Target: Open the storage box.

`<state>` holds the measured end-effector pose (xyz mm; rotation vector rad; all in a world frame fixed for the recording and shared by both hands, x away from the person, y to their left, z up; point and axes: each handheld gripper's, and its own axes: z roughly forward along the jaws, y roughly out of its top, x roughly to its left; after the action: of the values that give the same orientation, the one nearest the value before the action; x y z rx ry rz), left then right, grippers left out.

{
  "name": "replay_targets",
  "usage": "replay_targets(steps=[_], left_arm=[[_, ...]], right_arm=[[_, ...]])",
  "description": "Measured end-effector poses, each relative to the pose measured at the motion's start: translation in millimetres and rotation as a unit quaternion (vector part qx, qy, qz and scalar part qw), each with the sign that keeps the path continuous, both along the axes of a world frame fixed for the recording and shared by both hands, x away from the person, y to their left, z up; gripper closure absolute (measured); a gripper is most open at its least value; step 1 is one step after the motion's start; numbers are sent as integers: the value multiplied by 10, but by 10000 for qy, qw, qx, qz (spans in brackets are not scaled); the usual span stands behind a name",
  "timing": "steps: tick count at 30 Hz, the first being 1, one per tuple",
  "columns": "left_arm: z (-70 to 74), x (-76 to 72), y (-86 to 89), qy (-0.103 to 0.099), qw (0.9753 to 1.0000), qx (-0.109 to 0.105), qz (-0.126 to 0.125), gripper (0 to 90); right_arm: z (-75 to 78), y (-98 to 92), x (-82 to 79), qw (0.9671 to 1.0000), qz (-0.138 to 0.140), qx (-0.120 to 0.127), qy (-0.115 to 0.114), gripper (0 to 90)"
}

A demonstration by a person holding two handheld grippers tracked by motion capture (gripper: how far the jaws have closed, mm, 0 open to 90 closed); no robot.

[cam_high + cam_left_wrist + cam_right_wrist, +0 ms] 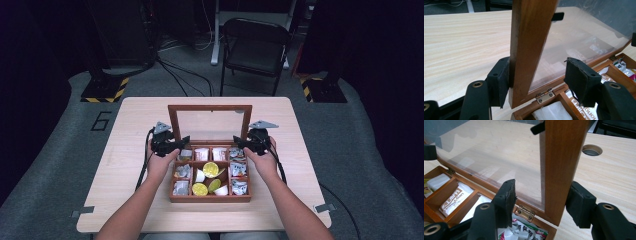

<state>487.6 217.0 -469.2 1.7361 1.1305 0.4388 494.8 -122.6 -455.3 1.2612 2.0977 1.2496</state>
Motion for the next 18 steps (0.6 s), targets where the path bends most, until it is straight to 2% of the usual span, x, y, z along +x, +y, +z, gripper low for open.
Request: replay_targets(steps=[3,8,12,18], left_arm=[[-16,9,-20,45,10000,-28,58,386],[-22,29,-51,4,9999,97,125,386],[-28,42,-61,17,9998,94,190,391],[-41,69,-66,21,9997,108,227,392]], right_arm=[[-5,-10,14,10000,-16,-23,-21,453],[-17,23,22,9997,-87,-166,-127,459],[-23,30,41,9998,-142,-95,-68,461],[-28,34,67,9997,-165,-131,-84,464]])
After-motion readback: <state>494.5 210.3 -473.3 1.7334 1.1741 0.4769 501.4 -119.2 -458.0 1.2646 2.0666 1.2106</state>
